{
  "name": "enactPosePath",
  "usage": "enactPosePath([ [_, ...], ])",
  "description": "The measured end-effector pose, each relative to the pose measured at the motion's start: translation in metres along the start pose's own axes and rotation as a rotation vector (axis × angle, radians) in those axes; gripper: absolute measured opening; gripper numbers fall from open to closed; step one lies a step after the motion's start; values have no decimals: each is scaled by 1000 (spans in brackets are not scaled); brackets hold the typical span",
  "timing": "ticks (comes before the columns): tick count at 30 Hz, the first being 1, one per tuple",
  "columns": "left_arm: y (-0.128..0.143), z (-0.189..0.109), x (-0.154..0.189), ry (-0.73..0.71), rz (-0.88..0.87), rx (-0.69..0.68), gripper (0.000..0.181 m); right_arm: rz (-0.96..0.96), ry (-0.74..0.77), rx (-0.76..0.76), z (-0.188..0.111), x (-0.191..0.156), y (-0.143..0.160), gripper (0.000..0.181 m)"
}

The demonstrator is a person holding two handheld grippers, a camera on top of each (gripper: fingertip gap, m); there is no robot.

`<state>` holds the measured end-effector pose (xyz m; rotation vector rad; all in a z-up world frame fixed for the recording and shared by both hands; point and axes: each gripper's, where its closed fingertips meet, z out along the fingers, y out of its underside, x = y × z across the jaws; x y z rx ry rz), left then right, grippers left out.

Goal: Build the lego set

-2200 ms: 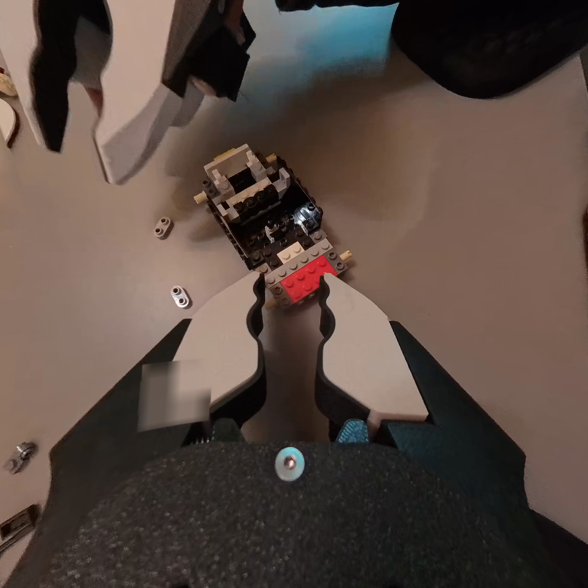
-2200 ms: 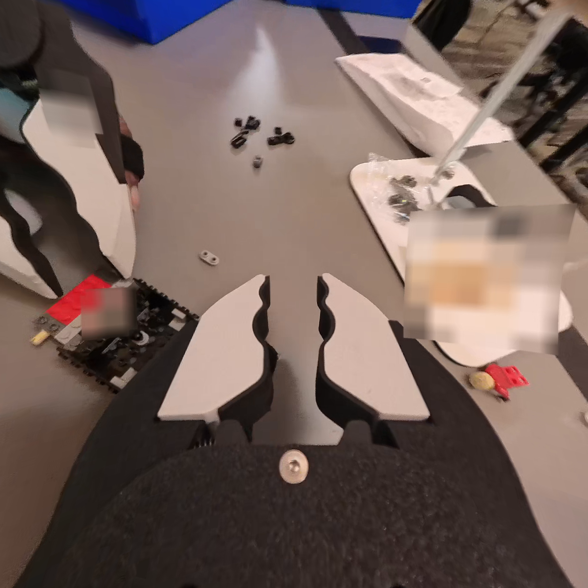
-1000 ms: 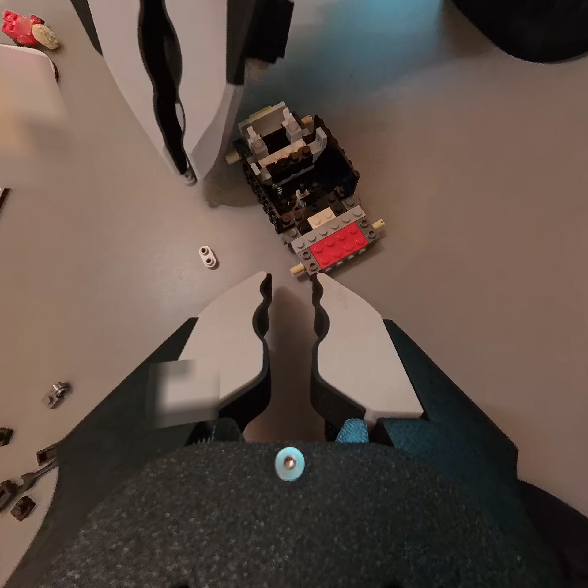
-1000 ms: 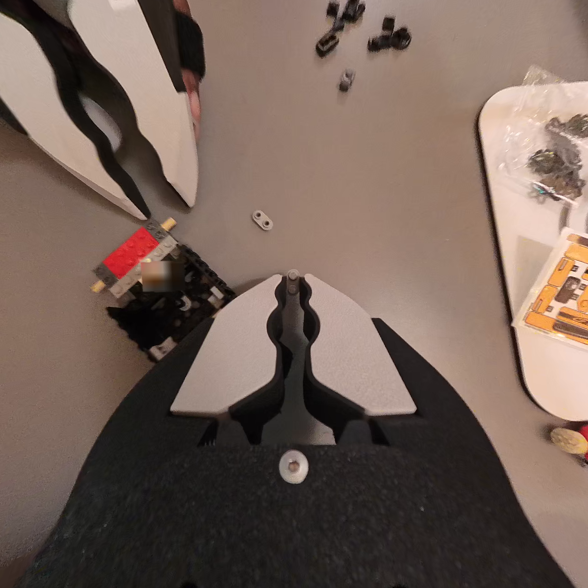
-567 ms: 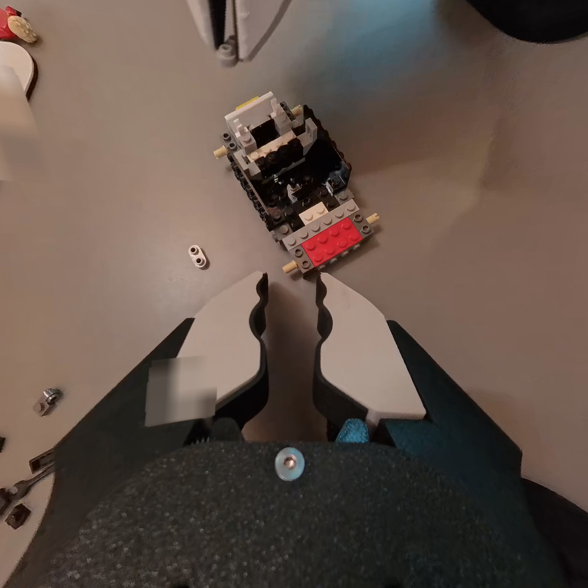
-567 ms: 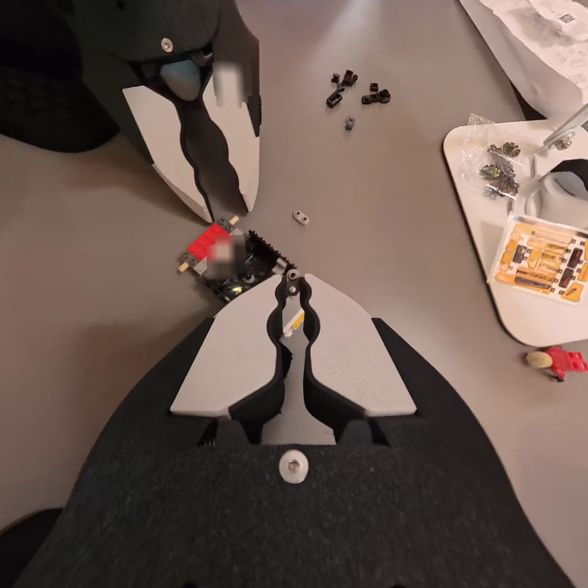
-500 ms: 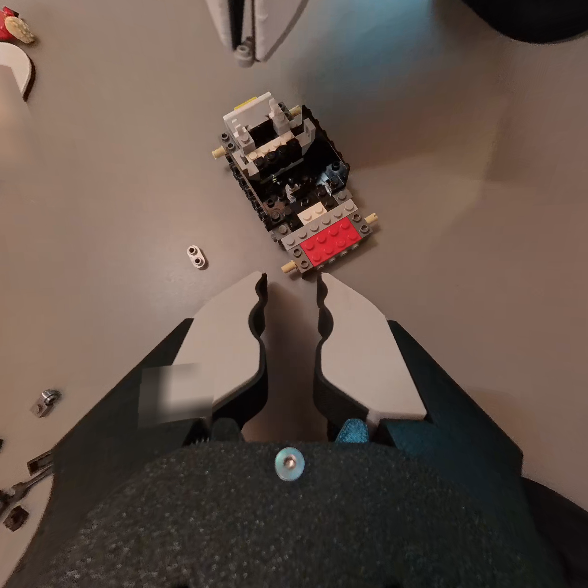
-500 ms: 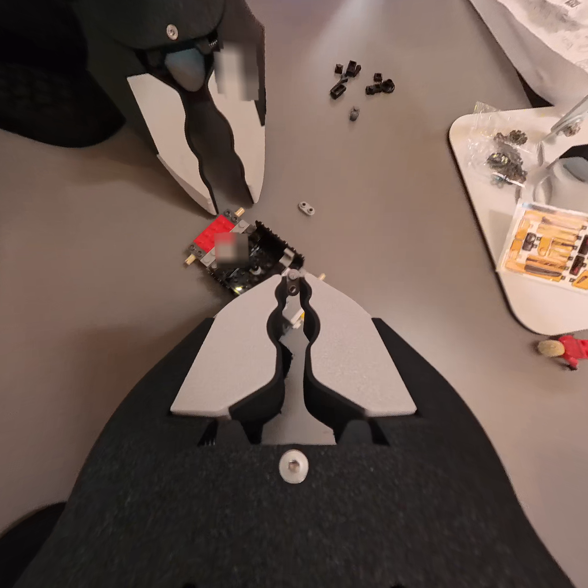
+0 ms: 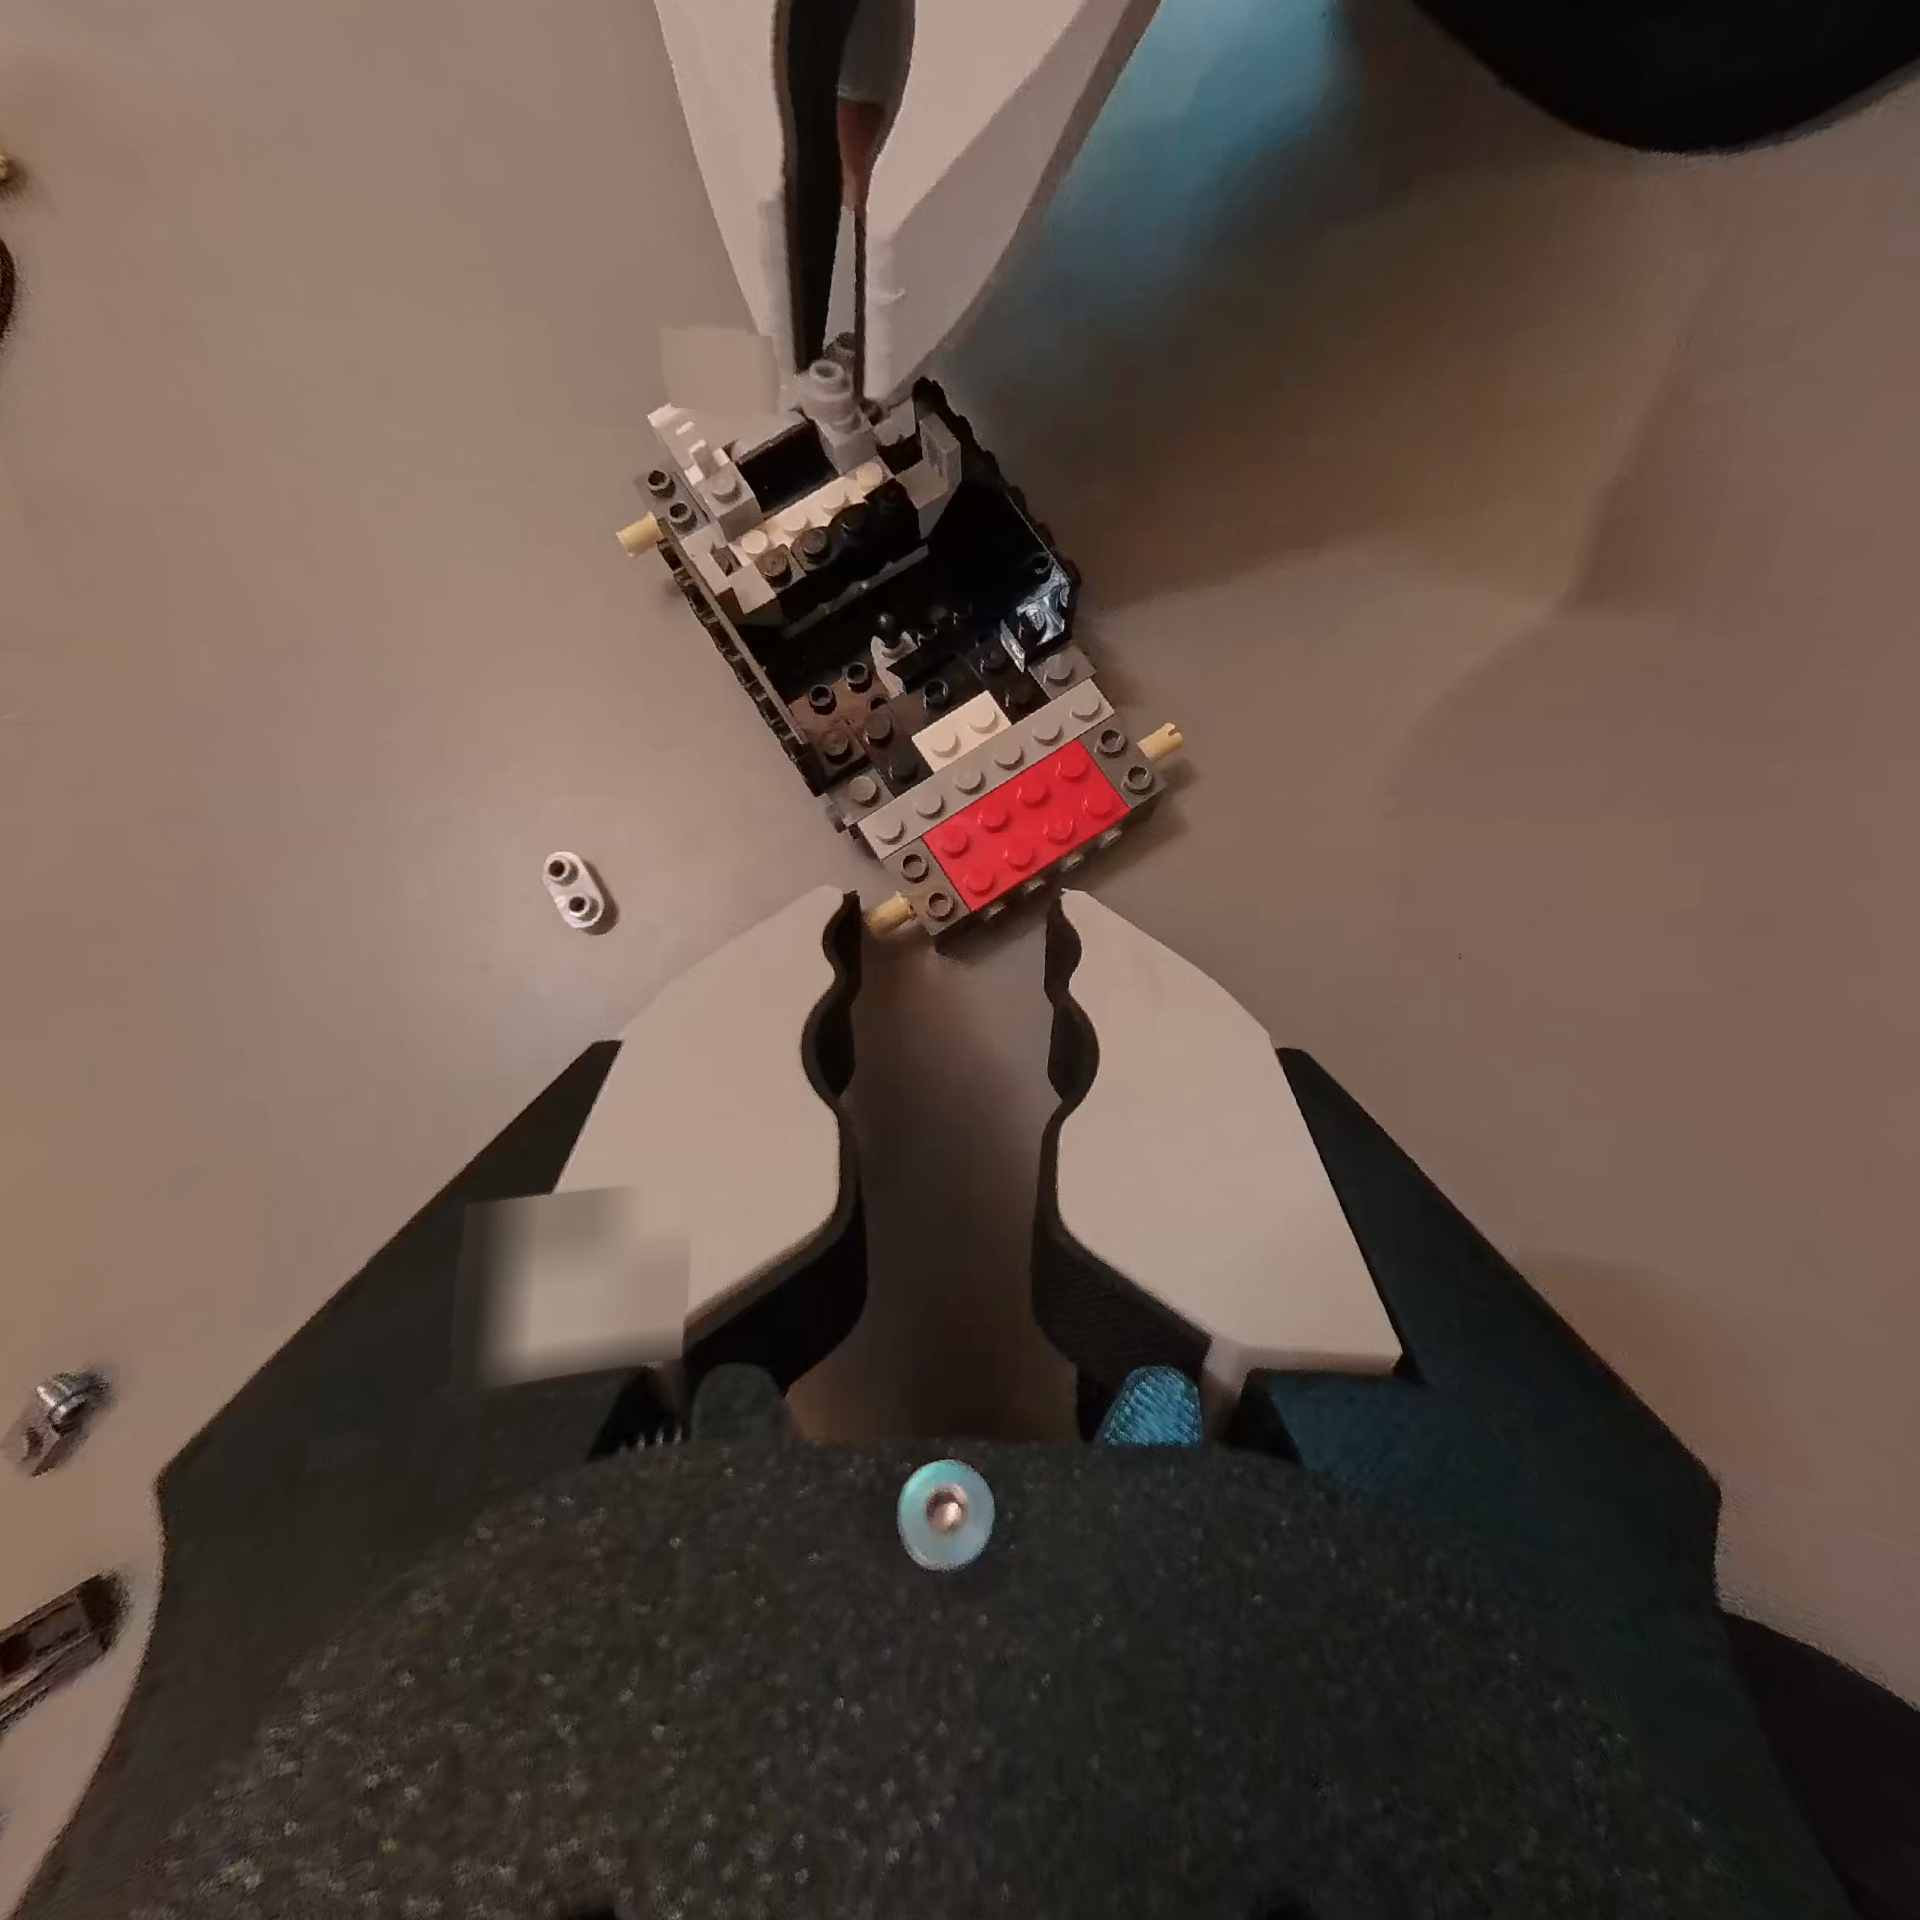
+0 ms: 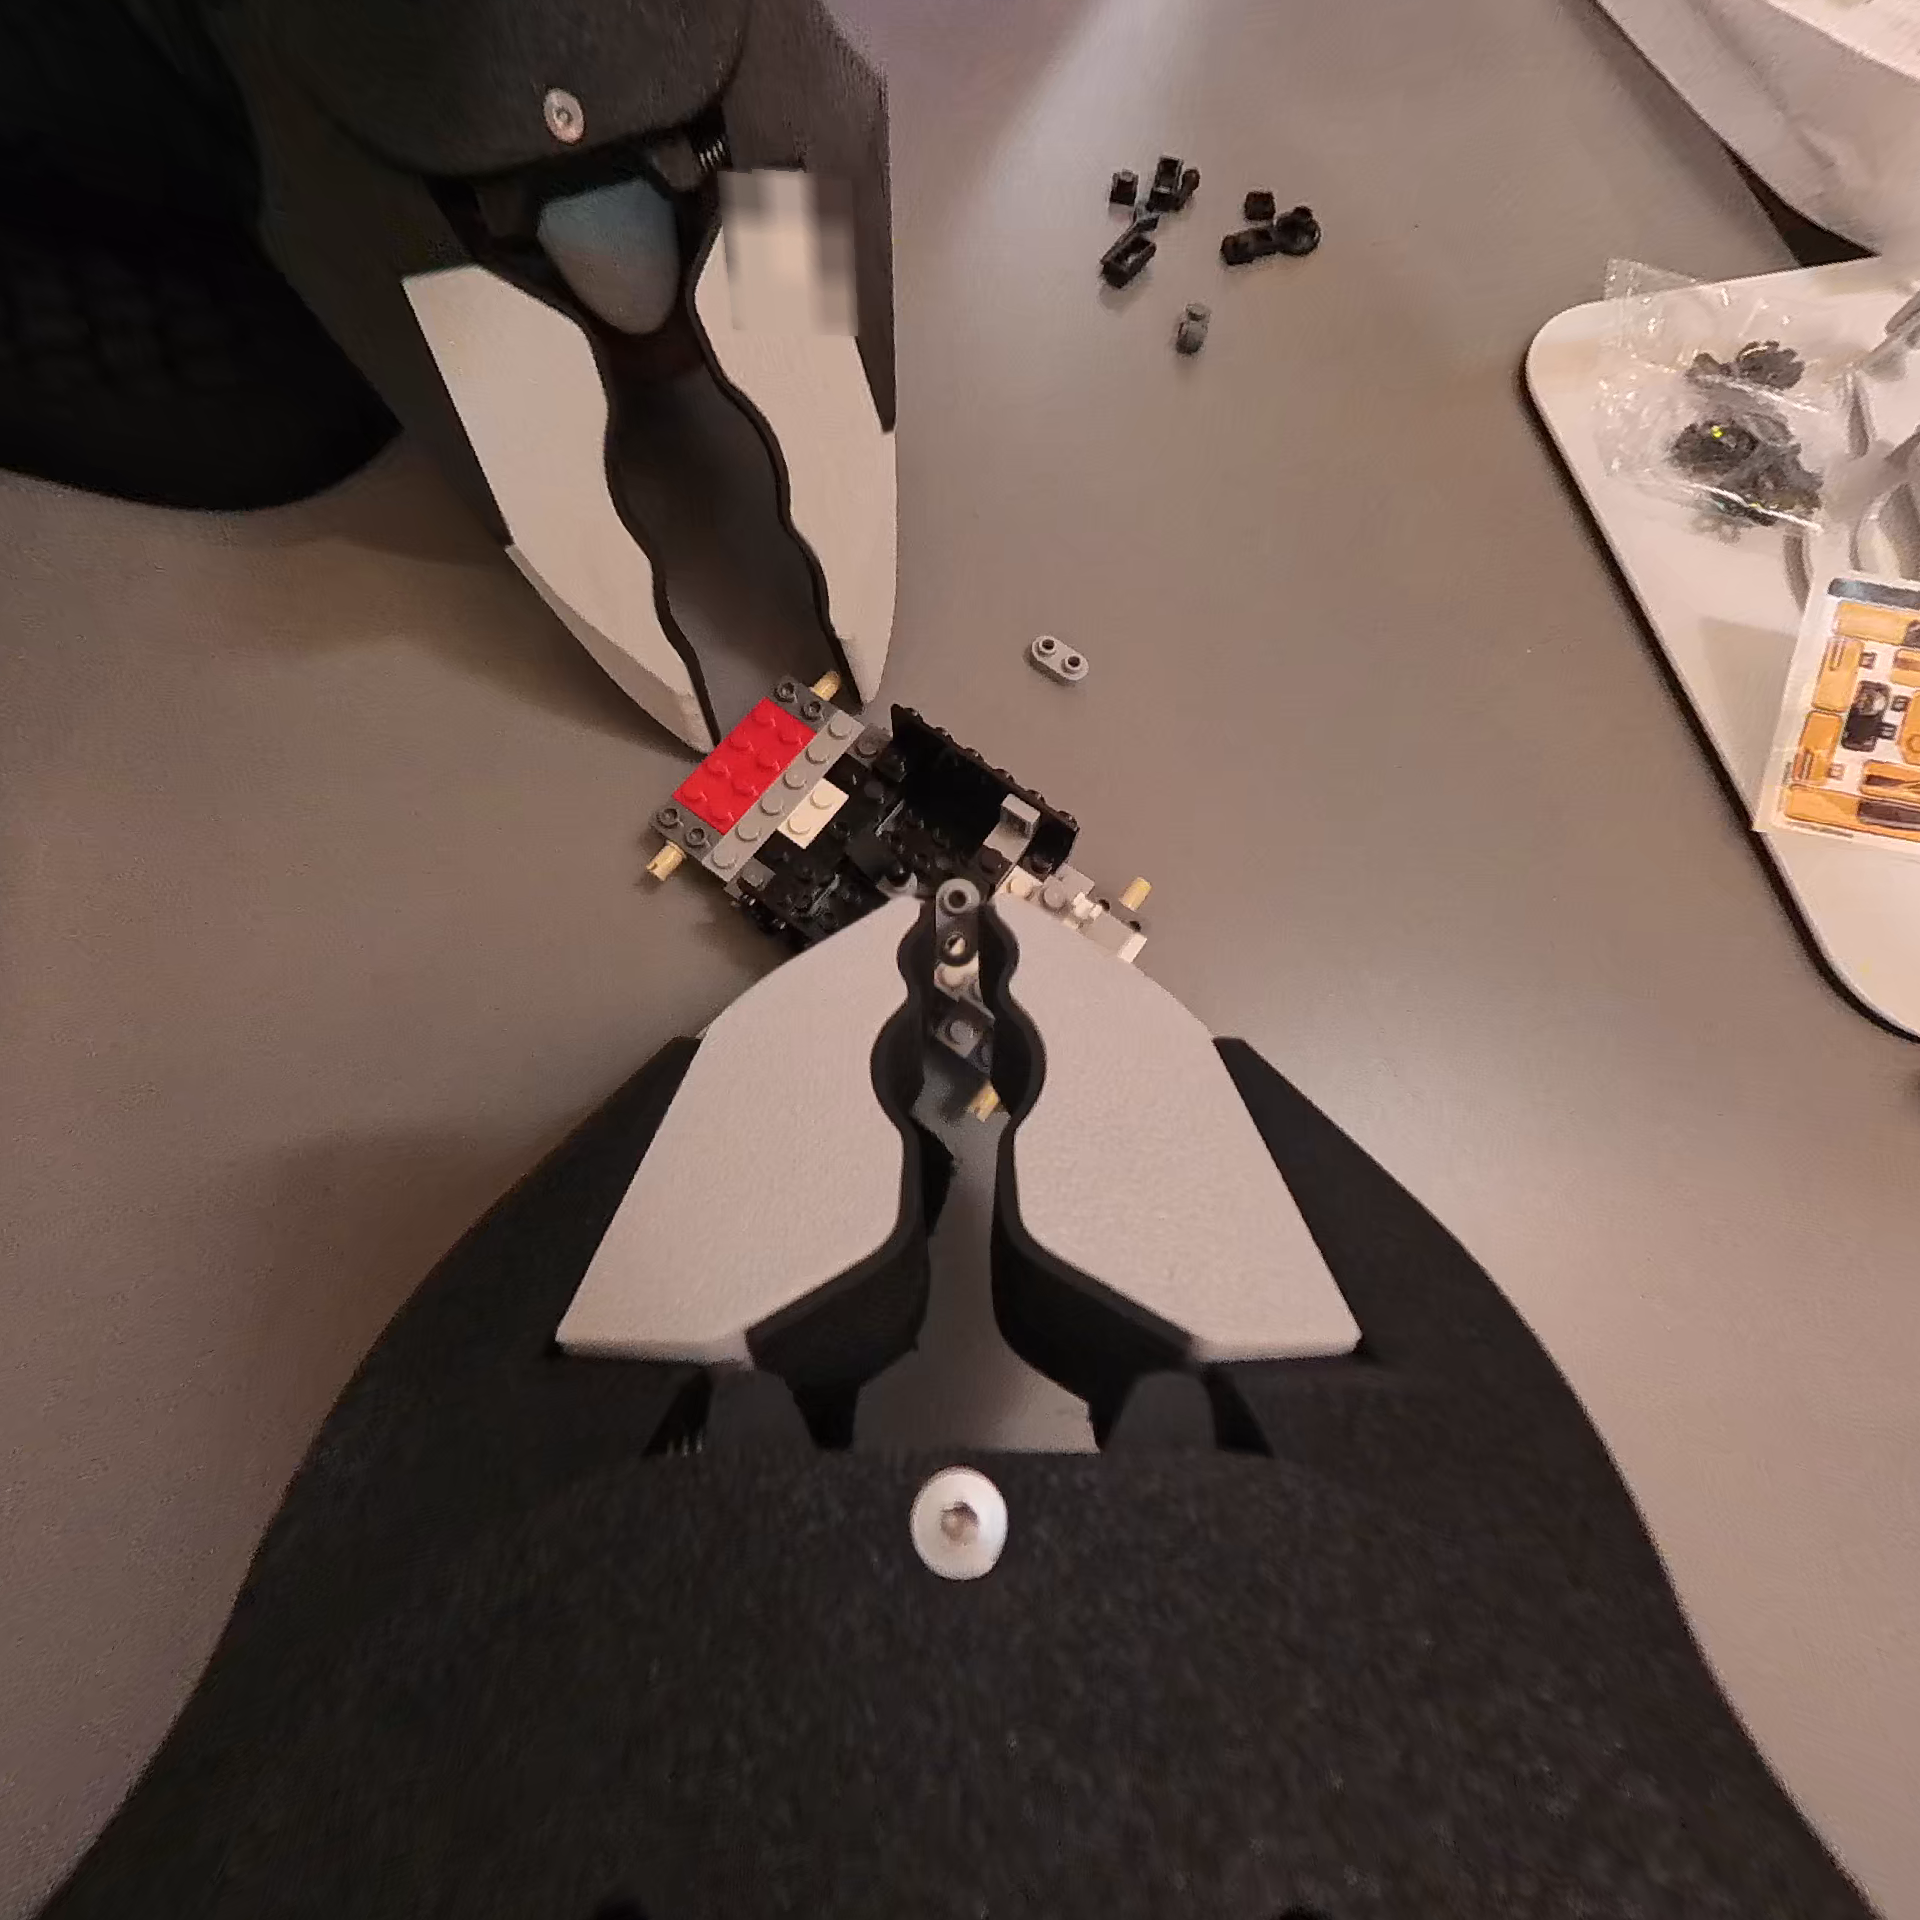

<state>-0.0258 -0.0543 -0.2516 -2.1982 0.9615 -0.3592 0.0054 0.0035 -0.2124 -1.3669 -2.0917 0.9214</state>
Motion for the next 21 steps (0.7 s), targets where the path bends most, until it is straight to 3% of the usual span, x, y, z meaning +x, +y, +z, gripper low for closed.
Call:
enactPosePath([
  [21, -2, 3, 1, 0, -11, 3, 25, 169, 86, -17, 0, 17, 2, 7],
])
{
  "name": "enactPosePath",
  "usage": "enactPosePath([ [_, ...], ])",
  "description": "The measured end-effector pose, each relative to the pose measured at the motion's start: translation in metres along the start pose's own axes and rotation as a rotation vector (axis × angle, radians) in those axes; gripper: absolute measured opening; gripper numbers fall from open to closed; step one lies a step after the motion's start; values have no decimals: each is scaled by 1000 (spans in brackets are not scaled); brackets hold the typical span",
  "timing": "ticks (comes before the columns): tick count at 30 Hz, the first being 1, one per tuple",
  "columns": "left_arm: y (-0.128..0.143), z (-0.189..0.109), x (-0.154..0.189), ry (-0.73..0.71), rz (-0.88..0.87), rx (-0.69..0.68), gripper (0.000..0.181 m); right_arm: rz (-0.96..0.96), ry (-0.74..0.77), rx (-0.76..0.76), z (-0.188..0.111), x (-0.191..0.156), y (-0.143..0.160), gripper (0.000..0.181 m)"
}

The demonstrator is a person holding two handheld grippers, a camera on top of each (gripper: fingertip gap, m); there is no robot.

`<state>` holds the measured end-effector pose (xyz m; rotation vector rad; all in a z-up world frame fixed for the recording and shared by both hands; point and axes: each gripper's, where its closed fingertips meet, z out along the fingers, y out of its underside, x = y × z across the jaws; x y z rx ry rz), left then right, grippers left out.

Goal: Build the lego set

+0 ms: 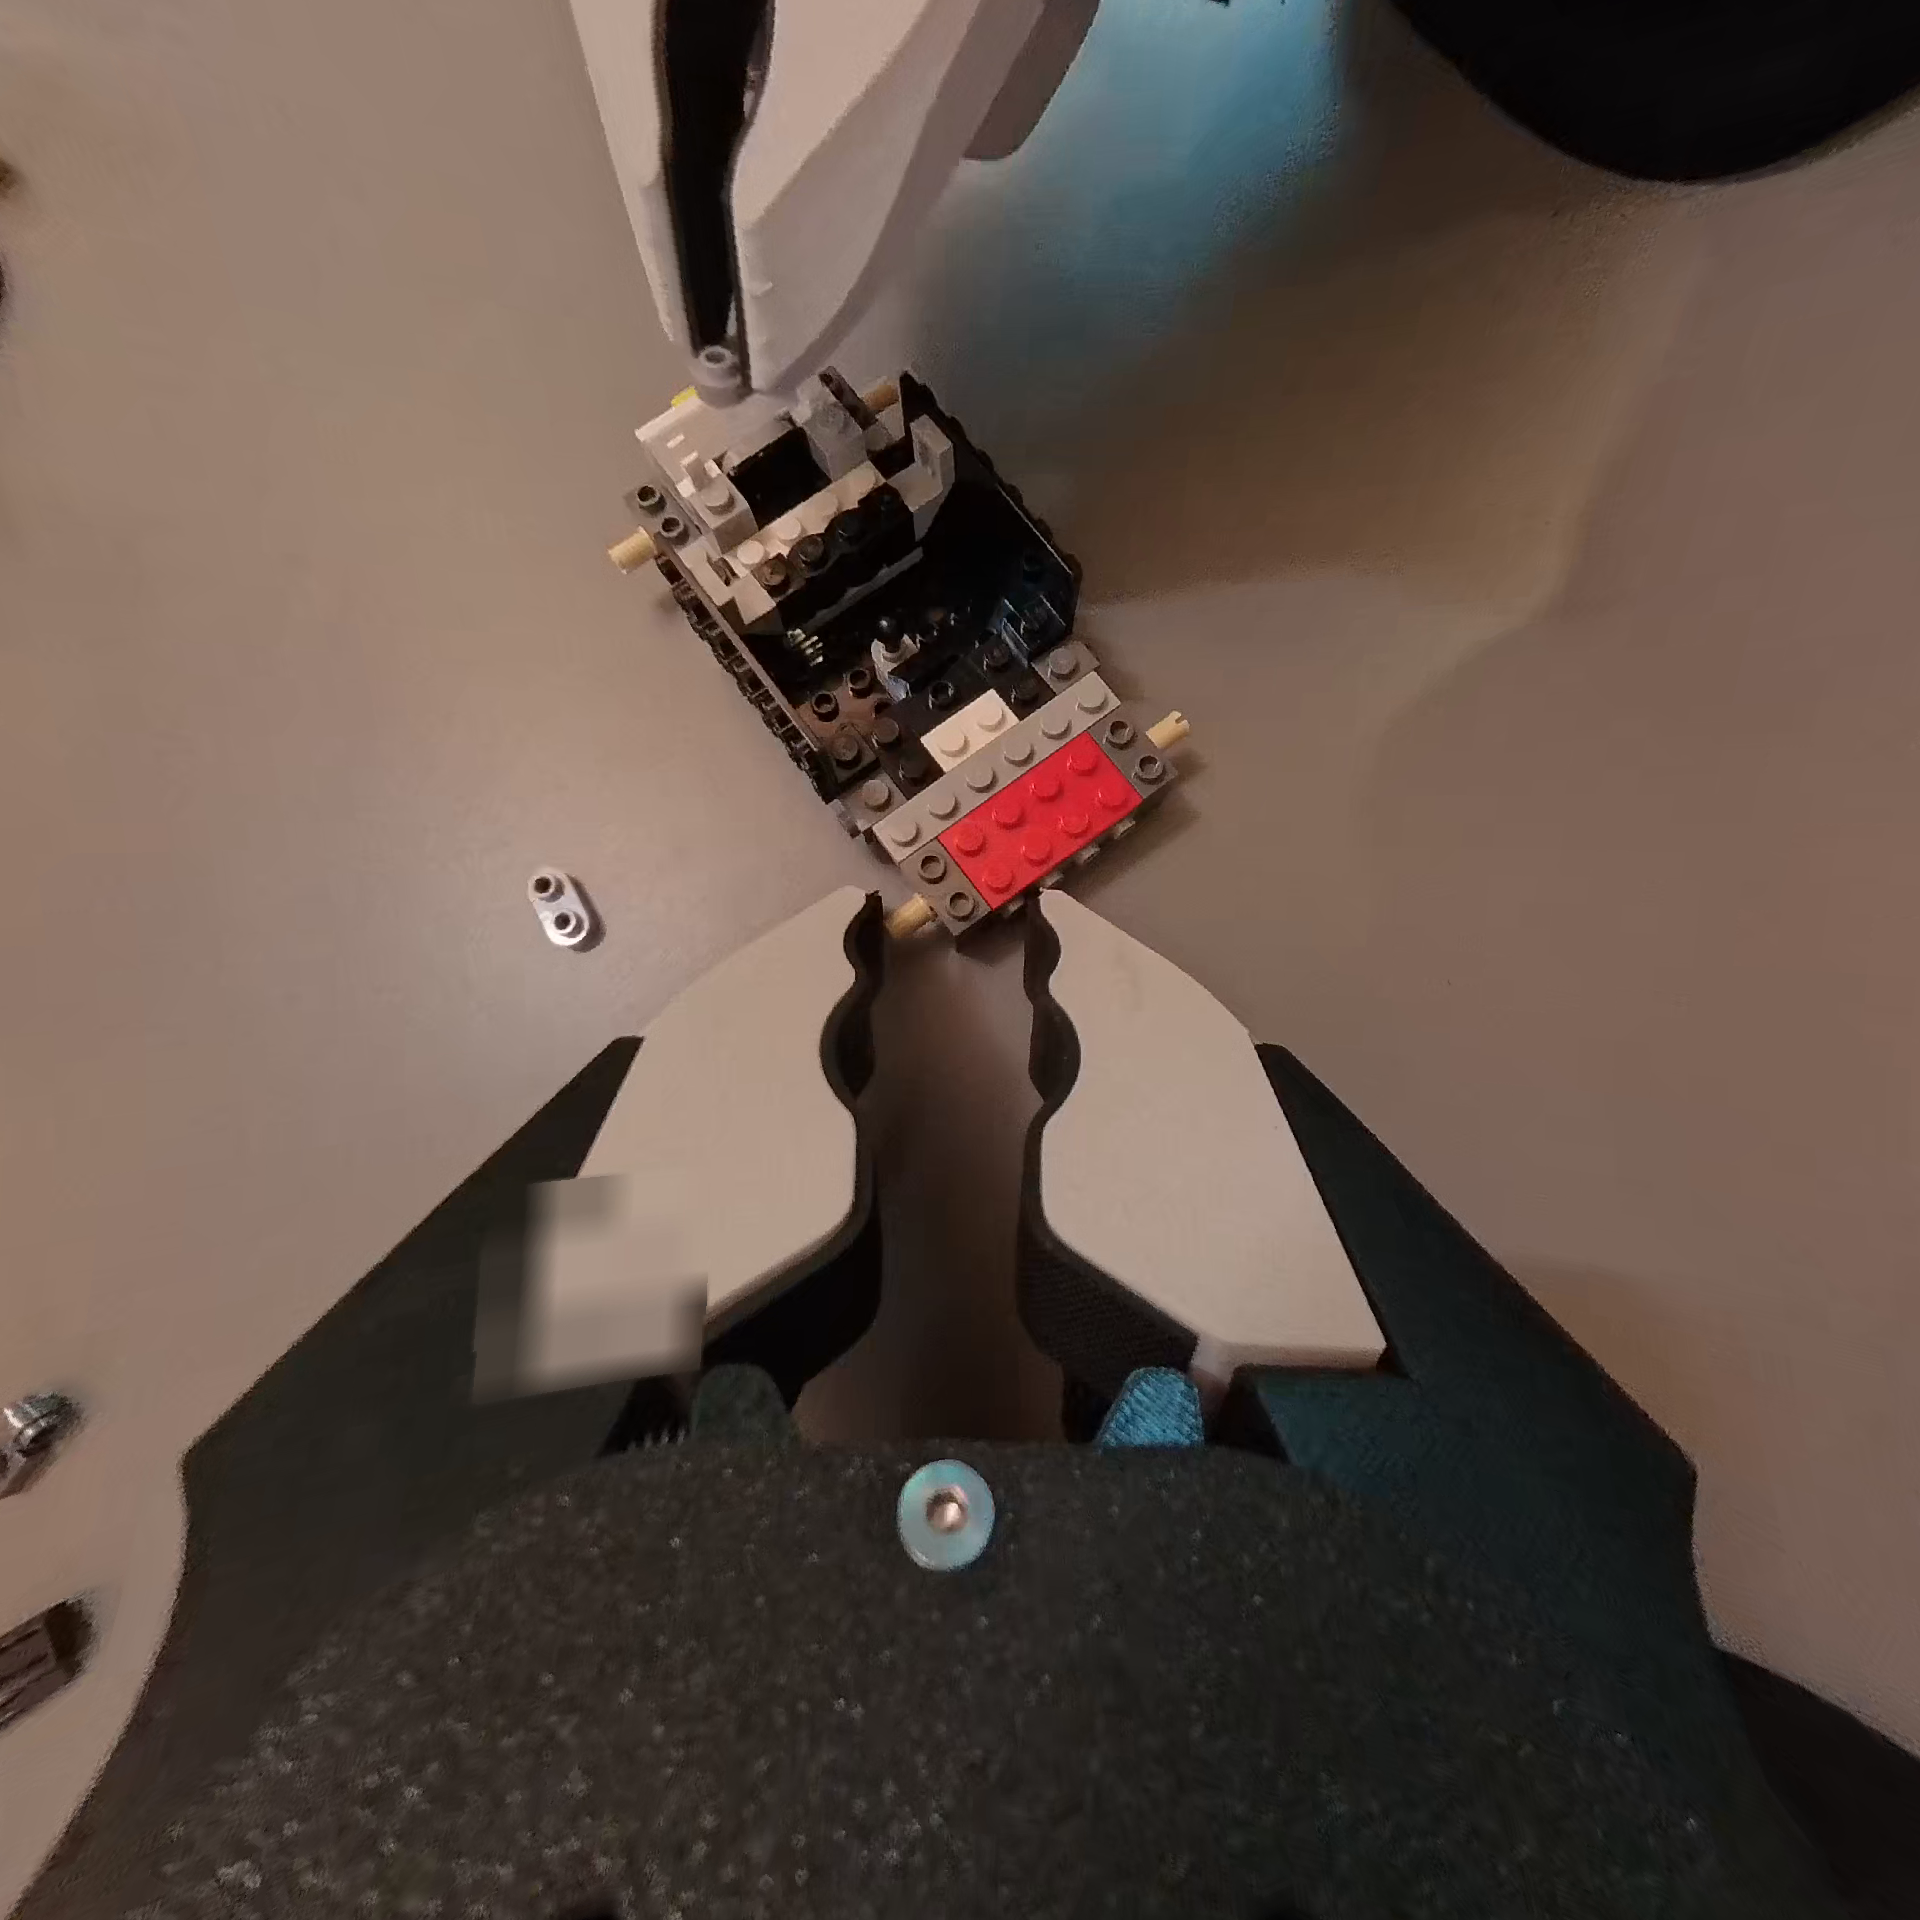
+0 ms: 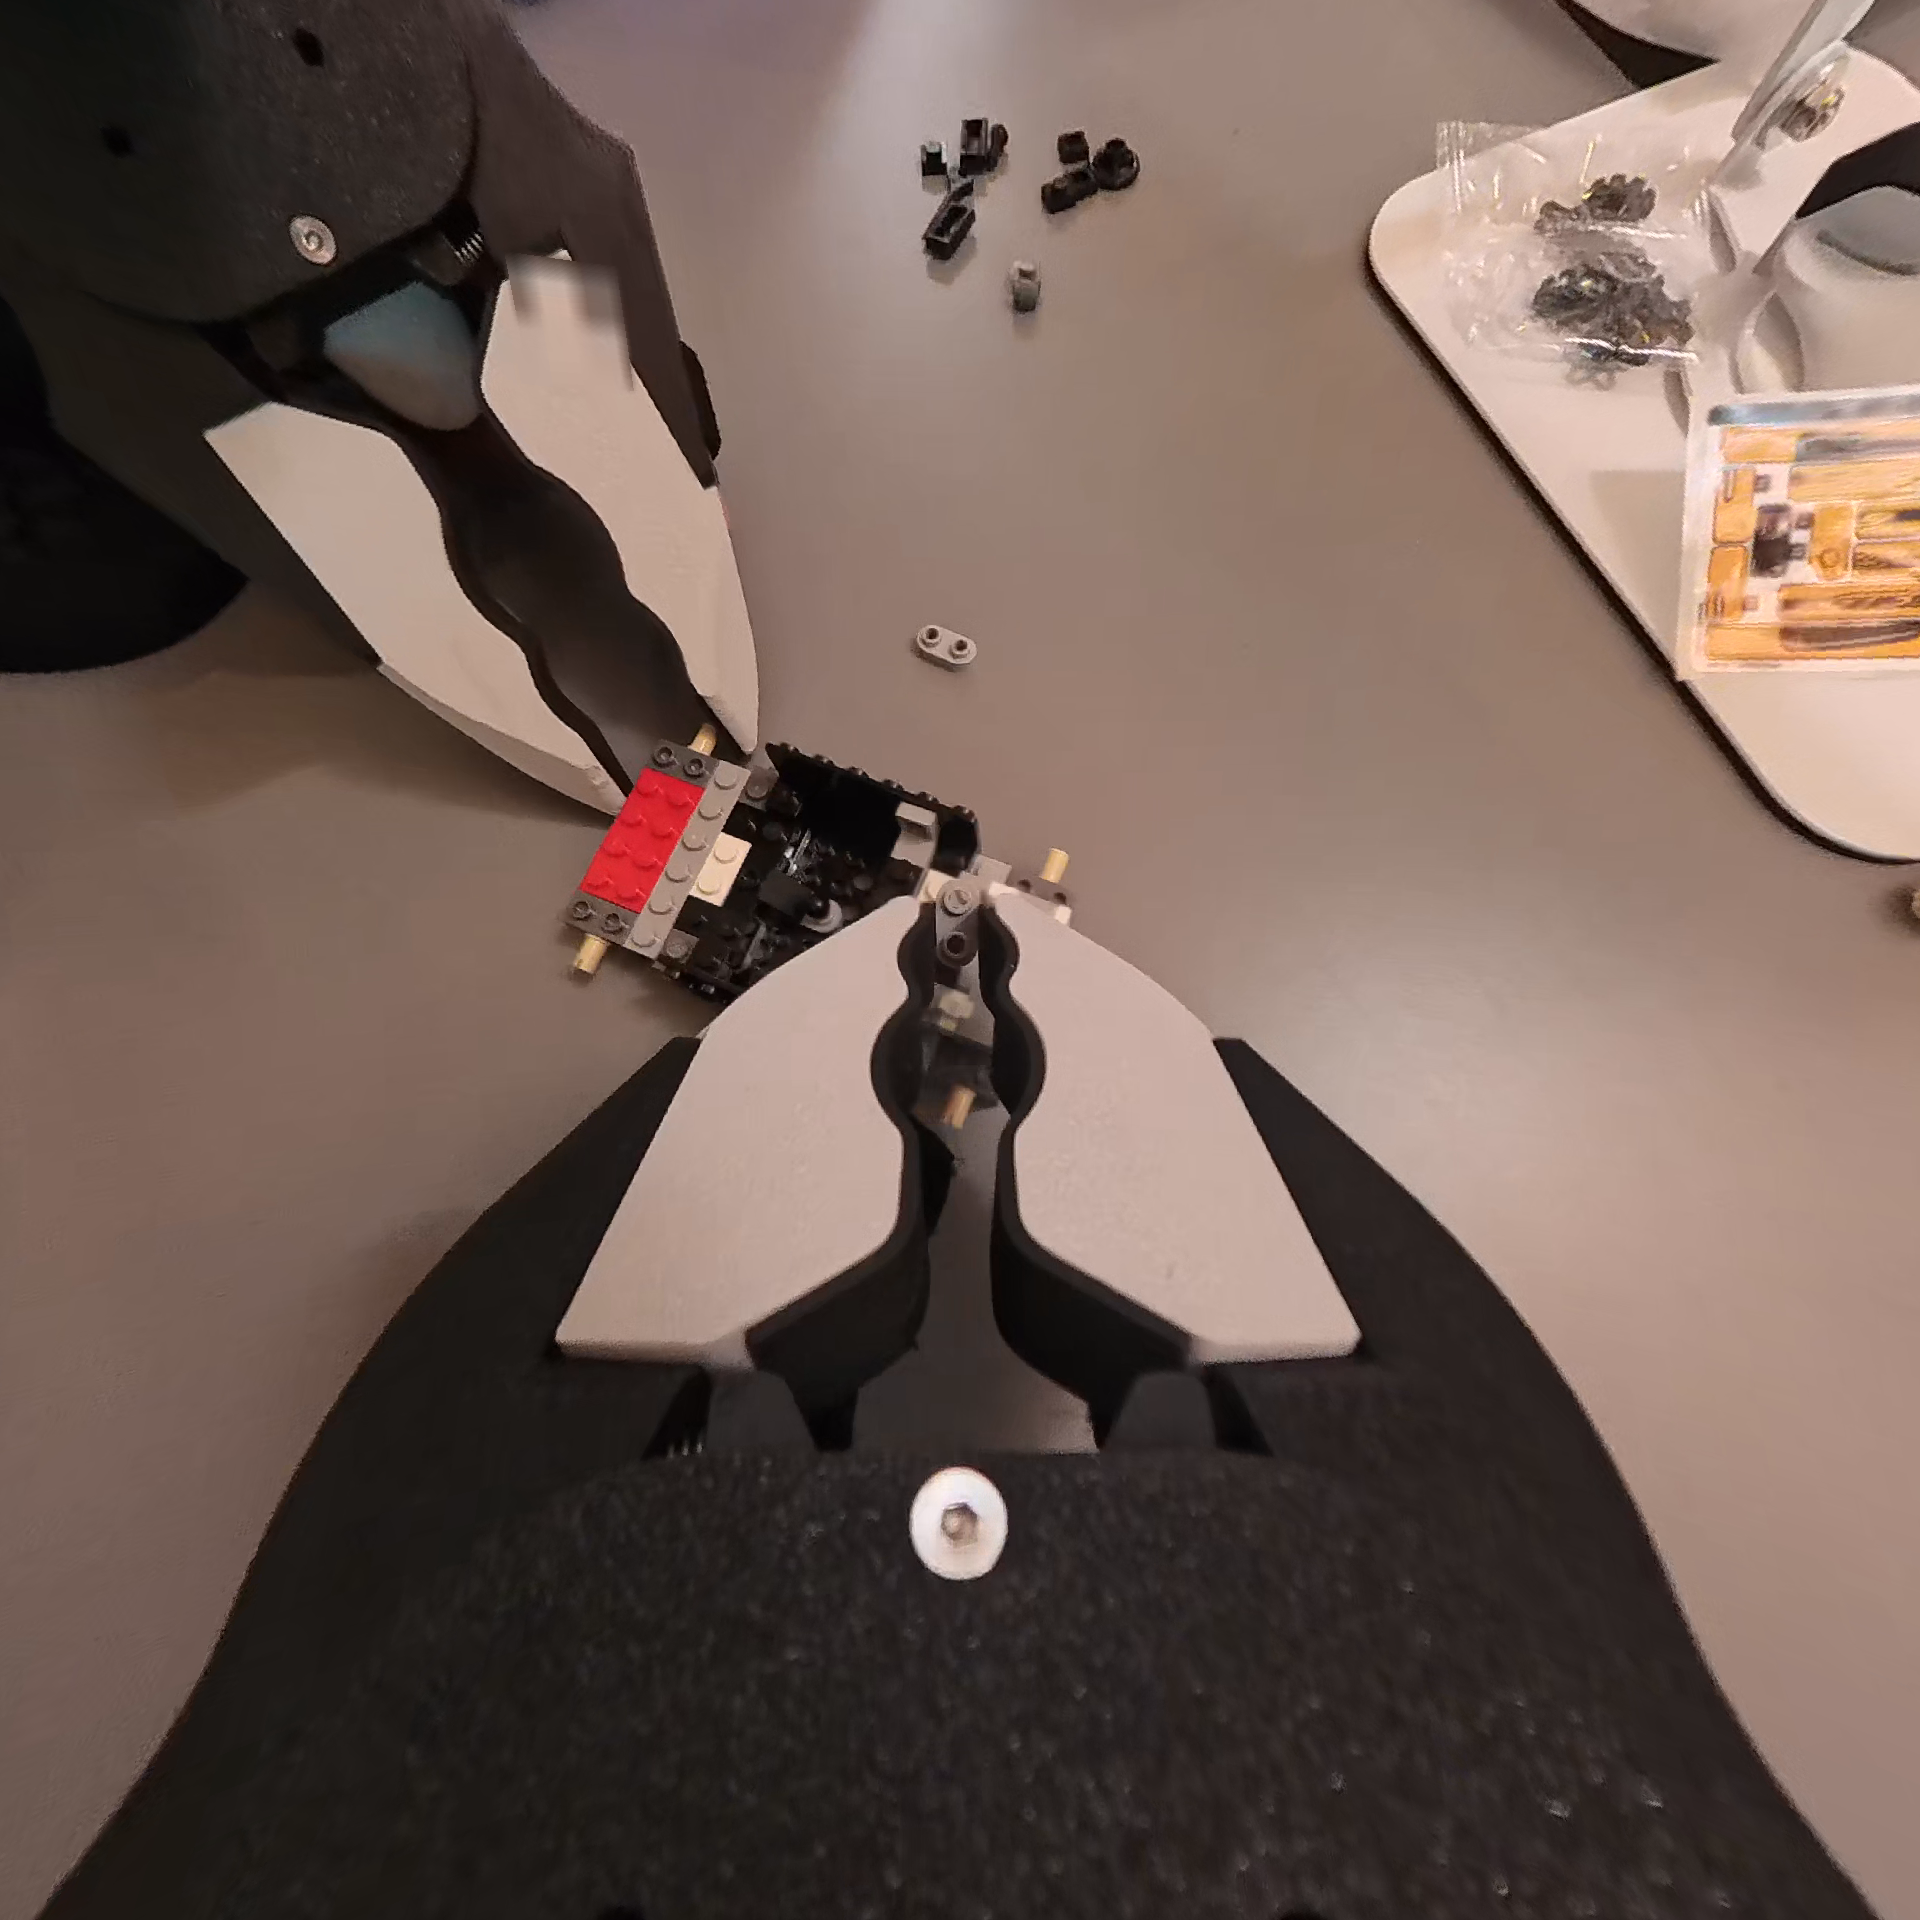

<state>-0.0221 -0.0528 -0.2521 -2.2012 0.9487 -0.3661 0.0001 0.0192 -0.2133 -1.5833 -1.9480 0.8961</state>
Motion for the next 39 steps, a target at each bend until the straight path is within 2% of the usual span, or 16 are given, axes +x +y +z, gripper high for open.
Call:
enactPosePath([
  [11, -3, 2, 2, -32, -28, -28, 25, 14, 129, -146, 16, -2, 4, 7],
  [19, -2, 2, 3, -30, -30, -28, 25, -21, 179, -178, 20, -4, 3, 14],
  [31, -2, 2, 4, -21, -37, -23, 24, -62, 161, -155, 16, -7, -1, 24],
  [33, -2, 2, 4, -21, -37, -23, 24, -69, 178, -139, 12, -2, -4, 22],
  [36, -2, 2, 4, -19, -37, -22, 24, -76, 204, -130, 9, 6, -5, 6],
  [39, -2, 2, 4, -19, -37, -22, 24, -120, 174, -149, 10, 7, -4, 4],
])
